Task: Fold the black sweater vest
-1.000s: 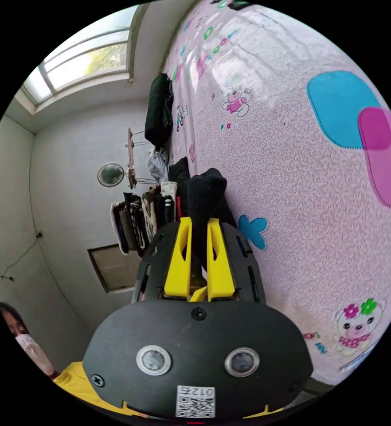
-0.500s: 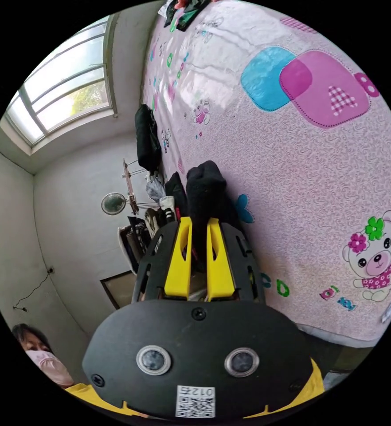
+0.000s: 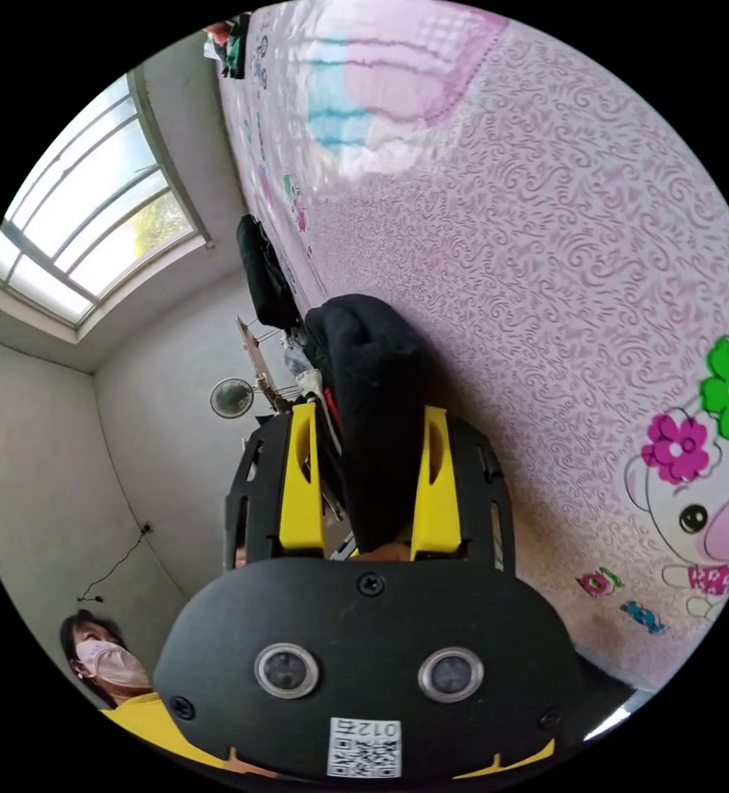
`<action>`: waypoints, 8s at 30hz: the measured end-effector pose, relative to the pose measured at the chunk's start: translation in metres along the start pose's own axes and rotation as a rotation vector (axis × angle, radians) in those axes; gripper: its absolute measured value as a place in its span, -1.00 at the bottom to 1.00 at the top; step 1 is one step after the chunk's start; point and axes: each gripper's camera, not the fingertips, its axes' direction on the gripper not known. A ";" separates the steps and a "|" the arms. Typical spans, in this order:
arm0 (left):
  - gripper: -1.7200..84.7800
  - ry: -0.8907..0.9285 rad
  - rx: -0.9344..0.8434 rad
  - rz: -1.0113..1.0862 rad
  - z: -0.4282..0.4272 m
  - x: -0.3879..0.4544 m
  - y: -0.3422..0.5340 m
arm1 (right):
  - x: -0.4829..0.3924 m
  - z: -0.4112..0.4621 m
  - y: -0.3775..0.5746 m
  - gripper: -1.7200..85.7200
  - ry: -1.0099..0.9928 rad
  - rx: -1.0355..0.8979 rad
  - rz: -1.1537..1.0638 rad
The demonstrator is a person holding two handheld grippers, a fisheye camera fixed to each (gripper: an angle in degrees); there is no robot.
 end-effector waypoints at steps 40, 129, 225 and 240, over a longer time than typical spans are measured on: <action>-0.96 -0.193 0.059 -0.997 -0.107 -0.302 0.903 | -0.148 0.701 0.627 -0.95 -0.164 -1.061 -1.005; -0.91 -0.756 0.013 -0.310 0.027 -1.119 0.807 | -0.482 1.277 0.559 -0.91 0.213 -0.492 -0.775; -0.95 0.284 1.010 -0.832 0.186 -1.237 1.014 | -0.245 1.129 0.773 -0.95 0.601 -0.234 -1.572; -0.95 0.755 1.327 0.033 0.000 -0.821 0.751 | 0.067 0.558 0.862 -0.95 0.370 0.593 -1.098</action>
